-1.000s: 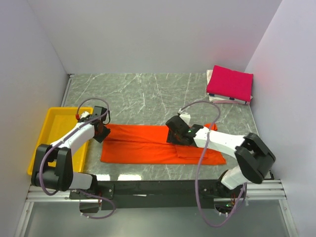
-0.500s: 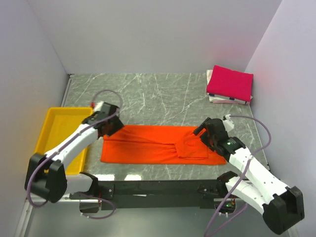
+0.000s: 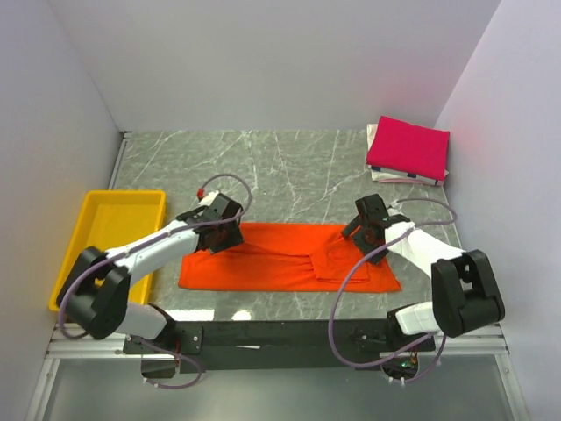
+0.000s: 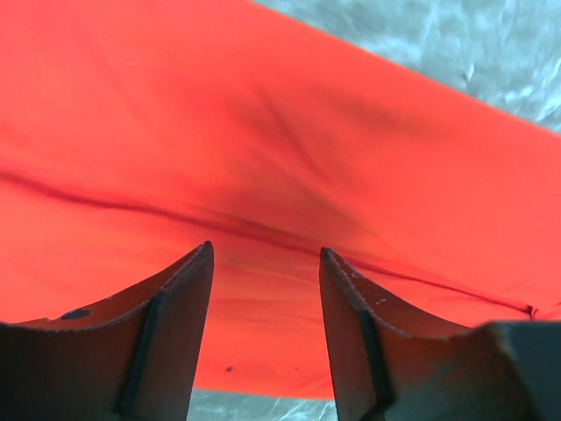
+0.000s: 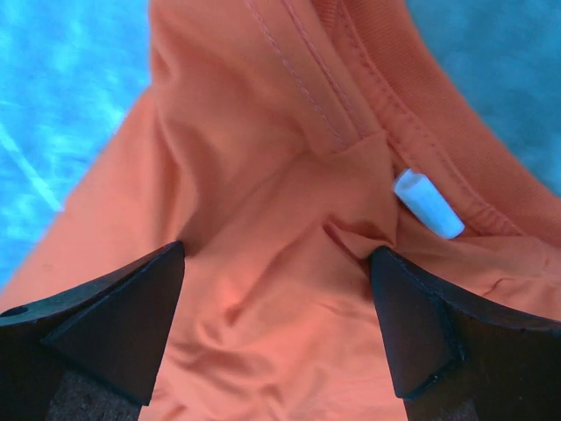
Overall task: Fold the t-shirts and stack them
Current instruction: Fold the tshirt
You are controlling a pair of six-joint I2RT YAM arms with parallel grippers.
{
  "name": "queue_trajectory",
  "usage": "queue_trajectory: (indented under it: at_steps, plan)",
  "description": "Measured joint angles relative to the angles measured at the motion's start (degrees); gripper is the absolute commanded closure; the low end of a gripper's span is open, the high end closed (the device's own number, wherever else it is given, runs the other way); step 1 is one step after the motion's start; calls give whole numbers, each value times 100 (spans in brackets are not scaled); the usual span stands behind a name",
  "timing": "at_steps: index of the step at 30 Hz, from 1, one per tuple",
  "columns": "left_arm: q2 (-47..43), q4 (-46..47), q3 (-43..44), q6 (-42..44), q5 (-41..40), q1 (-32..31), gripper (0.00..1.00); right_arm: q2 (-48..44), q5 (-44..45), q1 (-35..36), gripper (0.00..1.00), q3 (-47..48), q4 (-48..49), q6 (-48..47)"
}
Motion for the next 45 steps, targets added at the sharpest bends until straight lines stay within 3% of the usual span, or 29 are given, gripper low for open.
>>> queue_trajectory:
  at_steps: [6, 13, 17, 20, 23, 26, 37, 45]
  plan:
    - [-774, -205, -107, -227, -170, 420, 43, 577, -129, 2, 10, 490, 96, -31]
    - [-649, -229, -55, -245, 24, 1207, 41, 2031, -413, 63, 14, 2050, 44, -402]
    - [-389, -201, 173, -247, 282, 1615, 40, 3158, -662, 203, 15, 3547, -238, -756]
    - [85, -227, 564, -234, 415, 1888, 41, 4264, -839, 315, 16, 5226, -647, -1137]
    - [802, -348, 1187, -111, 437, 1961, 44, 5268, -918, 361, 17, 6894, -1119, -1508]
    - [1327, -339, 1493, 26, 472, 1943, 43, 5897, -914, 387, 17, 7958, -1246, -1816]
    - [857, -352, 201, 33, 560, 1517, 43, 6000, -929, 387, 16, 8260, -1364, -2614]
    - [122, -105, -562, -767, 595, 1032, 42, 5882, -802, 387, 16, 8135, -1305, -2693]
